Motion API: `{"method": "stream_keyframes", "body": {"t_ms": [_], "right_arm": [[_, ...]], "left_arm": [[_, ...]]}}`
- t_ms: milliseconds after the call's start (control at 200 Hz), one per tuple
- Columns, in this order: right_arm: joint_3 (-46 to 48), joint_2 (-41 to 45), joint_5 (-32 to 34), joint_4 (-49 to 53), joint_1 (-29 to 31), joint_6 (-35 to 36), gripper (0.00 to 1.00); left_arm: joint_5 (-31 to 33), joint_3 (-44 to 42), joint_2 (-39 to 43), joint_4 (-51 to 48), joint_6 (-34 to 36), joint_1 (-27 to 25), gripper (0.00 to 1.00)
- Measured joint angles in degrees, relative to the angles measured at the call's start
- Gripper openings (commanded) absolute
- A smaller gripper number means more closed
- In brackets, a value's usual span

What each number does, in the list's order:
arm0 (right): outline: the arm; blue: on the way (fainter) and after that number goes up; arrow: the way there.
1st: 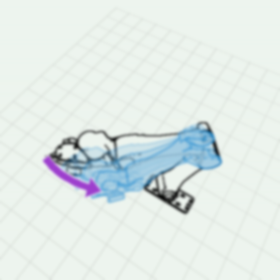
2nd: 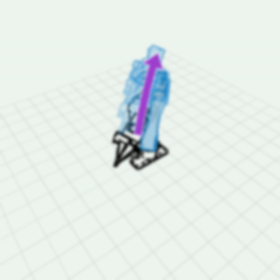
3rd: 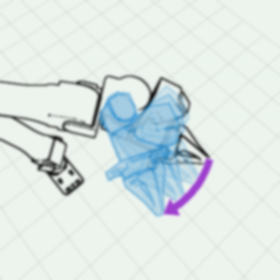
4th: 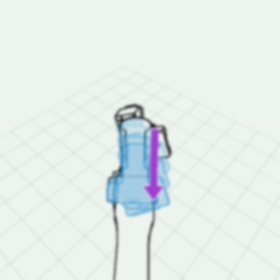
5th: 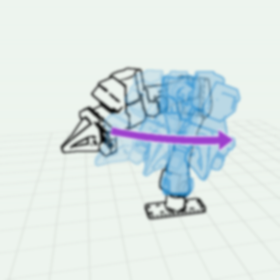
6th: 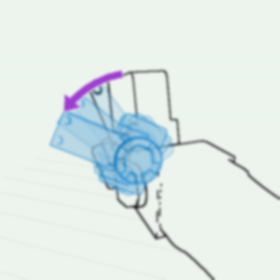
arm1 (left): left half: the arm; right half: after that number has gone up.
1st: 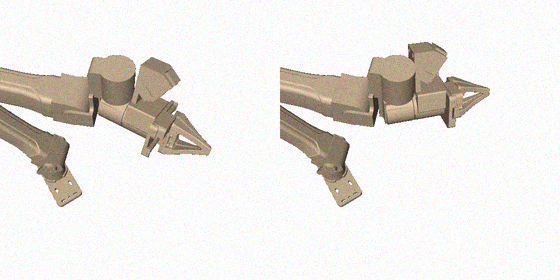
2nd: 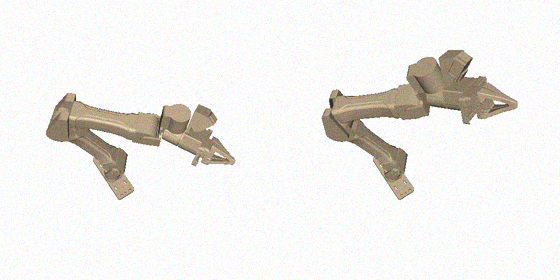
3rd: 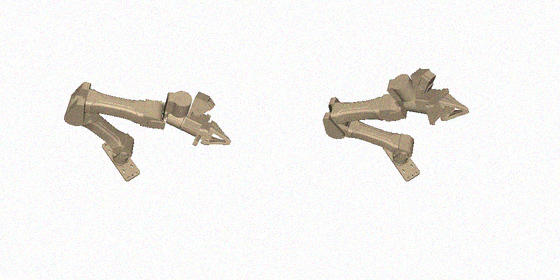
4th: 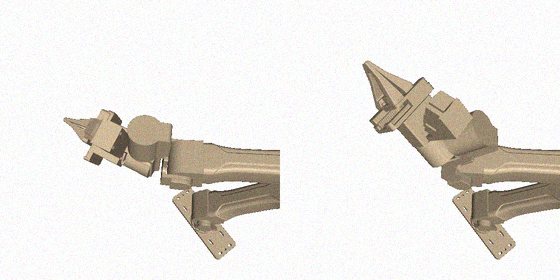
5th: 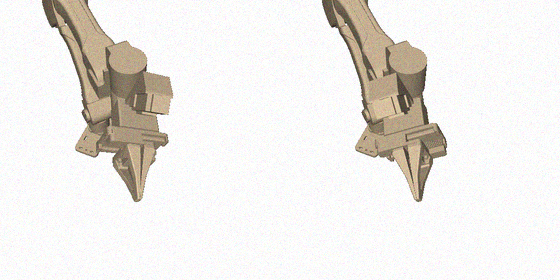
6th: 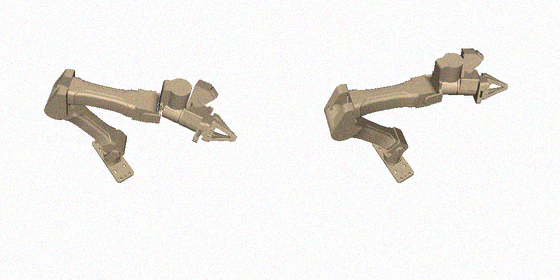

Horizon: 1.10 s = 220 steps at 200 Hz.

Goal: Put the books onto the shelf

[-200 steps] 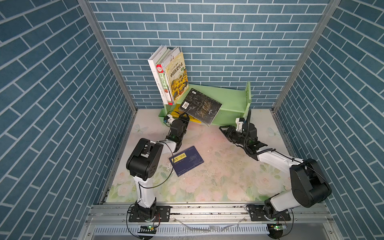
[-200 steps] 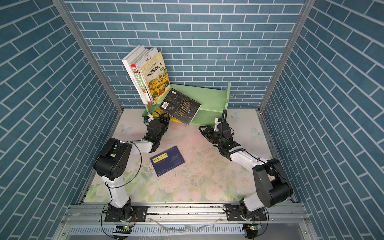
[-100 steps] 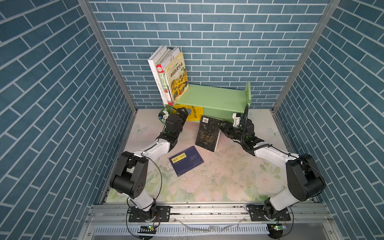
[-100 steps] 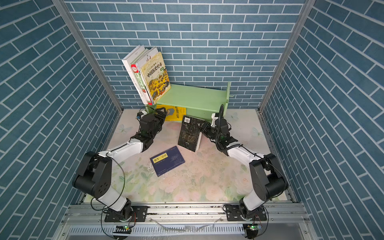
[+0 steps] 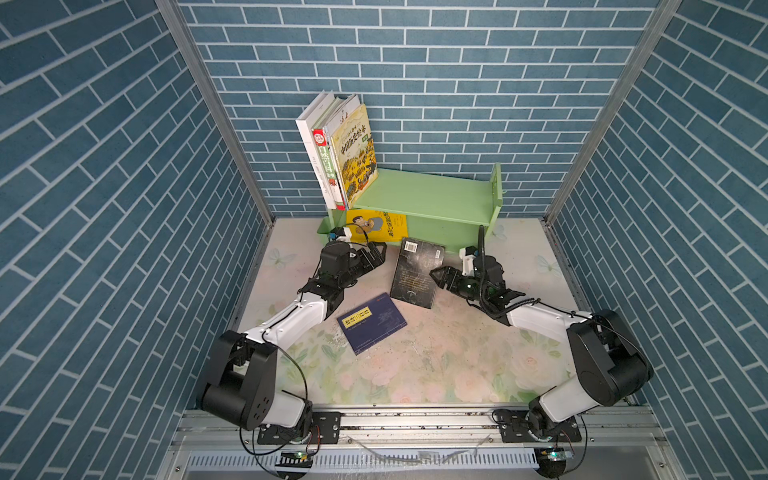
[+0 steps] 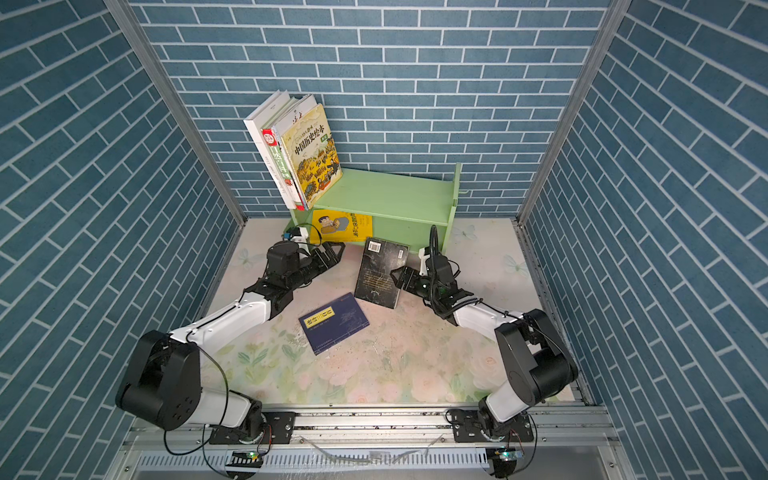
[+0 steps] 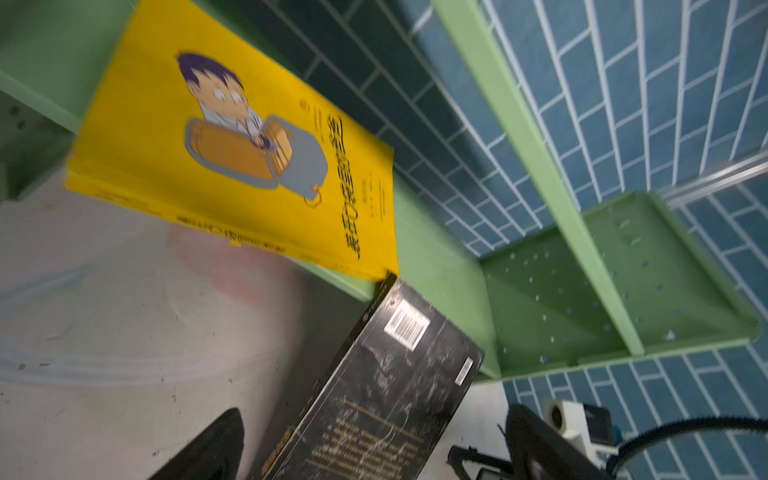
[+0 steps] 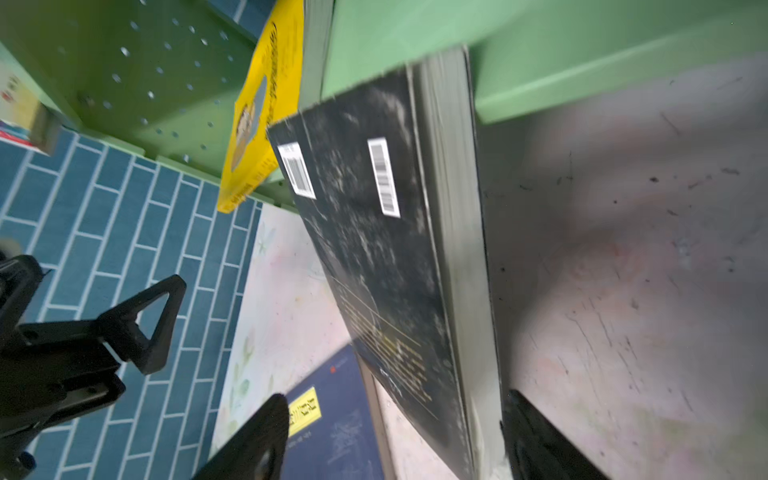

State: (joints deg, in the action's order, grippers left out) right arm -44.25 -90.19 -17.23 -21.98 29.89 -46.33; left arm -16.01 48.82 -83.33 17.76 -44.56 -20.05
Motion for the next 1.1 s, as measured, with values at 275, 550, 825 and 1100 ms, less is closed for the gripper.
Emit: {"method": "stream_keyframes", "body": {"t_ms": [275,550,825,1100], "right_arm": [[0.07,-11.85,-1.31,-7.26,0.26,2.80,0.79],[0.02,-13.94,-4.83,-12.02,0.11,2.67,0.14],[-0.02,-8.72,-5.68,-9.07,0.22,2.91,0.00],[-0.02,2.32,-3.87,-2.38,0.22,2.71,0.00]], "left_arm": [[-8.57,-1.95,-4.00,0.44,5.53,0.02,1.00],[-12.44,-2.34,-3.76,3.10,6.21,1.88,1.00],[-10.47,-6.16,-0.63,4.72,2.49,8.37,1.00],[-8.41,-3.96,-3.43,10.40,-2.47,8.90,1.00]]}}
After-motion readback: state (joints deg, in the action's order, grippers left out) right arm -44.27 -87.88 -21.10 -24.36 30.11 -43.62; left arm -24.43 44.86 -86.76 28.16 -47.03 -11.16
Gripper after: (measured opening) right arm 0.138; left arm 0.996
